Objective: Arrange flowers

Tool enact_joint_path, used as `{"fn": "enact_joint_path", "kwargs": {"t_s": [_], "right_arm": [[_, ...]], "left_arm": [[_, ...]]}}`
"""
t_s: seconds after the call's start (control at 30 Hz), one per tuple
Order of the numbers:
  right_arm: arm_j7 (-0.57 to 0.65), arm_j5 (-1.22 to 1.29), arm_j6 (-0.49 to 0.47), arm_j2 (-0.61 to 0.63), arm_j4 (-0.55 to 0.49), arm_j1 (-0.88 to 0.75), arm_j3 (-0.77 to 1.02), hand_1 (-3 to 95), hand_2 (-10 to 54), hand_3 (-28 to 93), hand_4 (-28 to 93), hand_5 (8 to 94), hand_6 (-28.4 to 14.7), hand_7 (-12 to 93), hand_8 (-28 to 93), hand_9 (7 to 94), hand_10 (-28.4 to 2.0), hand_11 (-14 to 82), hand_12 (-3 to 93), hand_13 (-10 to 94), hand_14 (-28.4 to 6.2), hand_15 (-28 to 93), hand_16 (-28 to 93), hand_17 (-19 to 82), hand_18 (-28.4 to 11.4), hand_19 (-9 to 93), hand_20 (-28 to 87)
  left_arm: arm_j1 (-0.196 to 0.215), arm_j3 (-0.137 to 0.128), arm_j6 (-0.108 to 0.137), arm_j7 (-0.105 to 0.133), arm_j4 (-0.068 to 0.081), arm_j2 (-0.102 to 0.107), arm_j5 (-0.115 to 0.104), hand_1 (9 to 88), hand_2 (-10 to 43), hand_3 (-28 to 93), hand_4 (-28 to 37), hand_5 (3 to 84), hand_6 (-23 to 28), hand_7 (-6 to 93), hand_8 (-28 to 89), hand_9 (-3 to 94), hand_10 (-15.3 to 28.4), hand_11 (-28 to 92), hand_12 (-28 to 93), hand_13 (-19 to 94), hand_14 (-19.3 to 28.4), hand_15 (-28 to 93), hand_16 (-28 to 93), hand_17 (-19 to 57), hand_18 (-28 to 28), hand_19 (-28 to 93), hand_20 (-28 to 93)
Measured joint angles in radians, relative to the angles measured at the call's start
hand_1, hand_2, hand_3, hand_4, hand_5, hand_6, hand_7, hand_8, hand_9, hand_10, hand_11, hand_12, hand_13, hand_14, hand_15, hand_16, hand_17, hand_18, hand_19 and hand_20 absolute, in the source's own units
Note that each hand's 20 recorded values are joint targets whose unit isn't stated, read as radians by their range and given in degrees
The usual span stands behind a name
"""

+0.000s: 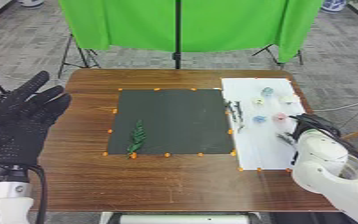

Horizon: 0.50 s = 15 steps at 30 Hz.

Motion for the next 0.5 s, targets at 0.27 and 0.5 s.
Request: {"fn": "enact_joint_path", "kwargs": {"t_s": [0.27, 0.5], "right_arm": [[-0.005, -0.047, 0.034, 0.012, -0.042, 0.015, 0.012, 58.6, -9.5, 66, -28, 88.9, -1.5, 16, 8, 93.7, -9.9, 30.2, 20.4, 92, -3.7, 56, 18, 58, -16.0, 93, 13], [-0.014, -0.059, 0.038, 0.008, -0.075, 0.049, 0.009, 57.8, -9.5, 67, -28, 89.0, -1.1, 16, 8, 93.7, -9.5, 31.5, 20.0, 92, -3.7, 55, 19, 58, -16.2, 93, 15]], "left_arm": [[0.006, -0.006, 0.000, -0.003, -0.001, -0.003, 0.001, 23.1, 7.1, 81, -23.5, 37.5, 9.9, 18.6, -11, 36.3, 21.1, 31, 11, 27, 28.3, 55, -10, -7.9, 24.6, 59, 14], [0.010, -0.012, 0.002, -0.007, -0.005, -0.005, 0.002, 23.0, 7.1, 81, -23.5, 37.5, 9.9, 18.7, -11, 36.3, 21.2, 31, 11, 27, 28.4, 55, -10, -8.0, 24.6, 59, 14]]}}
